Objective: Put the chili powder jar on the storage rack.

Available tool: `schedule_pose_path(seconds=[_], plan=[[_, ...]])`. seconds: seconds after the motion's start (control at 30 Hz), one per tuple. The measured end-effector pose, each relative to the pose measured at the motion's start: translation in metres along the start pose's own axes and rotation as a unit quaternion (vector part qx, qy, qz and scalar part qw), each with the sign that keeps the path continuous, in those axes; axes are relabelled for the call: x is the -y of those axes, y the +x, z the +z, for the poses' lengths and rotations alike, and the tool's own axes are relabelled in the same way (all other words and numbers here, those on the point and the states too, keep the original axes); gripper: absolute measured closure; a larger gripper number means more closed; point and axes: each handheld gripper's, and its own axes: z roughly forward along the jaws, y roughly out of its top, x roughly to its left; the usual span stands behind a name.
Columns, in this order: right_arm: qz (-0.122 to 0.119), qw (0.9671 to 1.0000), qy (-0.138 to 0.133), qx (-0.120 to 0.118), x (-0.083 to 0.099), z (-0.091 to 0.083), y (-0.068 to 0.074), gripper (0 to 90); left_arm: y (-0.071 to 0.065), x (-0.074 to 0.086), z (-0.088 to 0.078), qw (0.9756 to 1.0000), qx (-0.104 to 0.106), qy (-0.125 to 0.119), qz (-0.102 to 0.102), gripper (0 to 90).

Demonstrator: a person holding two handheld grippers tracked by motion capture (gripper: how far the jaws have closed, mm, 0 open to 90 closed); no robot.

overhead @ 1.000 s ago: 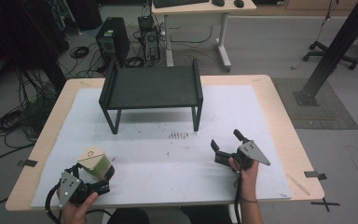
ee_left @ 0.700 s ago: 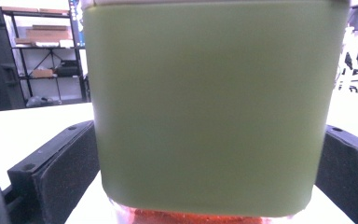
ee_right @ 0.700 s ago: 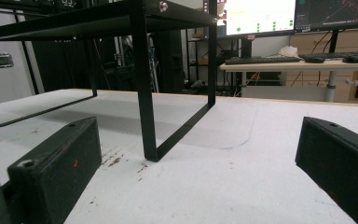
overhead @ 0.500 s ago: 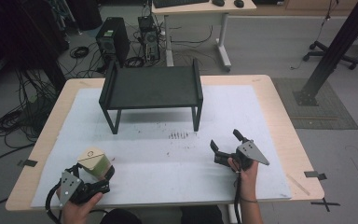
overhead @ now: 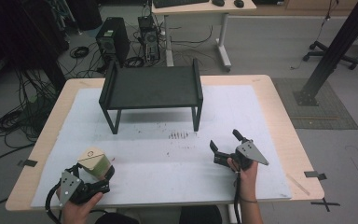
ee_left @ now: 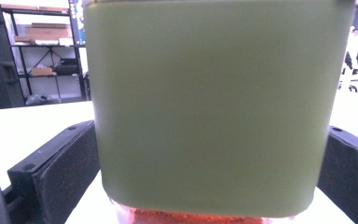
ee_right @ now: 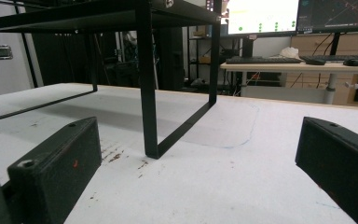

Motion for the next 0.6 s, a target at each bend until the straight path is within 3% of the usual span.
schedule_pose_path(seconds=[0.6], plan=[[-0.005, 1.0, 0.0, 0.001, 0.0001, -0.0001, 0.0008, 0.1, 0.0, 0.0, -0.0001, 1.0, 0.0, 0.0, 0.0, 0.2]])
